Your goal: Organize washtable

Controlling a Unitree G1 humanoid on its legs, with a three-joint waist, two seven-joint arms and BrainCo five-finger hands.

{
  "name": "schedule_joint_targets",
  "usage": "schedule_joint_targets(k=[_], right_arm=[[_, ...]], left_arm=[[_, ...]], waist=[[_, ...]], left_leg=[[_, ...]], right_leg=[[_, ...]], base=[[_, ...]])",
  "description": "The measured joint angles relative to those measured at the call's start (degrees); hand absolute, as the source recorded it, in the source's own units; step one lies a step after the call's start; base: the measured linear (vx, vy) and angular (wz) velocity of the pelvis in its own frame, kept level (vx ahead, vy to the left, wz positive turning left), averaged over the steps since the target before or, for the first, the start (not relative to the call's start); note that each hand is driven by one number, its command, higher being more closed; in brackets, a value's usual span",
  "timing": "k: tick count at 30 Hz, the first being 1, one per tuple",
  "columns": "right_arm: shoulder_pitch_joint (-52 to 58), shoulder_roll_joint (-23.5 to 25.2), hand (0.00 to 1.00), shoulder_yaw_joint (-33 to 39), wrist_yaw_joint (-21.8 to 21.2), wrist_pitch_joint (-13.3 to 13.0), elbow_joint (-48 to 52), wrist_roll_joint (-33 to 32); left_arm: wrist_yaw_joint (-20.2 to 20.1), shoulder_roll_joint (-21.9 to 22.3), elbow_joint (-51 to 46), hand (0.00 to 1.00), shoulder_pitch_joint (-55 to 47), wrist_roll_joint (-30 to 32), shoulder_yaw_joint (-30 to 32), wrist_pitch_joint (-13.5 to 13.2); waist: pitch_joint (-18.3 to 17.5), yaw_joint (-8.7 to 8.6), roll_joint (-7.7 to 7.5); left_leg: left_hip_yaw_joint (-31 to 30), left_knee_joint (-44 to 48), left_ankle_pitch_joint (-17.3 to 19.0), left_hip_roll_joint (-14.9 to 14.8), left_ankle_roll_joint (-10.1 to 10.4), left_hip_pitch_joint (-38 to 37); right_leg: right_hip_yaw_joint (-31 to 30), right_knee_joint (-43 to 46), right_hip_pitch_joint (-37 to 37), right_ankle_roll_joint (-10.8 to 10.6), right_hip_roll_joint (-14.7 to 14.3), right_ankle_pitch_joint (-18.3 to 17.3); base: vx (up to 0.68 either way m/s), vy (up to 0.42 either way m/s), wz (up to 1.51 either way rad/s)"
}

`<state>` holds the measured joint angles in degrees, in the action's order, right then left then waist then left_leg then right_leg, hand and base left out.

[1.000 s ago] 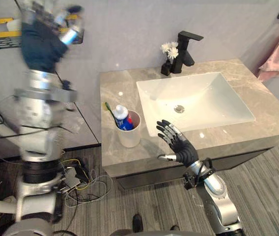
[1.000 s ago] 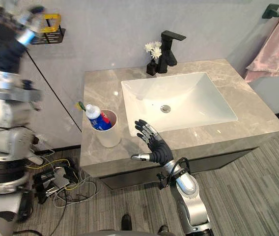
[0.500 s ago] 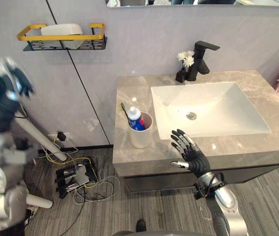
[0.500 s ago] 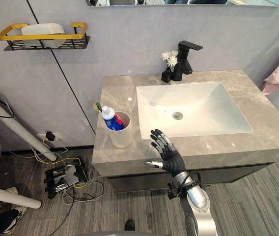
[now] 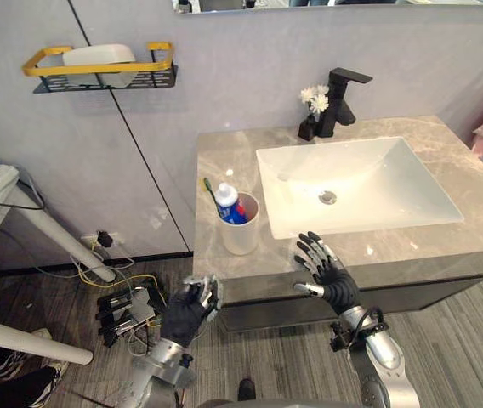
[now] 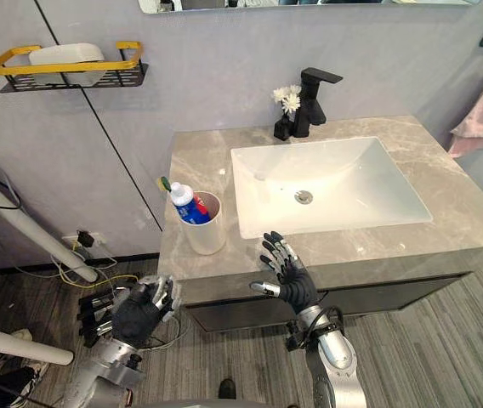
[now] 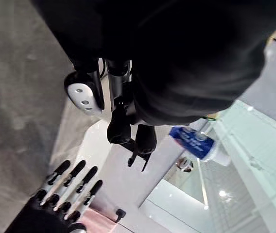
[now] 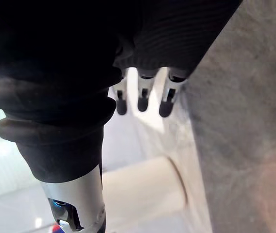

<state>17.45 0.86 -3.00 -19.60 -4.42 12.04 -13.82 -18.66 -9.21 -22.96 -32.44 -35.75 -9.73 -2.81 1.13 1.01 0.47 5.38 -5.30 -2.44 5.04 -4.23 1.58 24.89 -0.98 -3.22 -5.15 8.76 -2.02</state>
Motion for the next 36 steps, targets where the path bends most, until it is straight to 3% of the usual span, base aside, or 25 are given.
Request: schedule_joint_targets(k=[6, 12, 36], right_arm=[[0.1, 1.2, 0.00, 1.3, 3.4, -0.7, 0.0, 0.0], [0.5, 2.3, 0.00, 2.6, 3.6, -0.6, 0.0, 0.4], [1.0, 3.2, 0.00, 2.7, 2.9, 0.7, 0.0, 0.4]], left_arm=[[0.2, 0.0, 2.9, 1.00, 3.8, 1.9, -1.7, 0.5], [0.2, 0.0, 4.3, 1.00, 6.9, 5.1, -2.0, 0.9], [1.3, -0.6, 4.1, 1.00, 11.5, 9.5, -0.8, 1.0]], waist=[[0.1, -0.40, -0.18], [0.8, -0.51, -1.19], [1.9, -1.80, -1.61]], left_leg=[[1.7, 0.0, -0.1, -0.3, -0.1, 0.2], [2.7, 0.0, 0.2, -0.5, 0.2, 0.2], [4.3, 0.0, 0.8, -1.0, 0.6, -0.1]], right_leg=[[-1.7, -0.3, 0.8, -0.3, -0.2, 0.2], [-2.8, -0.3, 1.4, -0.3, -0.3, 0.2], [-4.6, -0.3, 1.4, -0.3, -0.7, 0.2]], base=[[0.03, -0.022, -0.14], [0.02, -0.016, -0.10], [0.00, -0.009, -0.03]])
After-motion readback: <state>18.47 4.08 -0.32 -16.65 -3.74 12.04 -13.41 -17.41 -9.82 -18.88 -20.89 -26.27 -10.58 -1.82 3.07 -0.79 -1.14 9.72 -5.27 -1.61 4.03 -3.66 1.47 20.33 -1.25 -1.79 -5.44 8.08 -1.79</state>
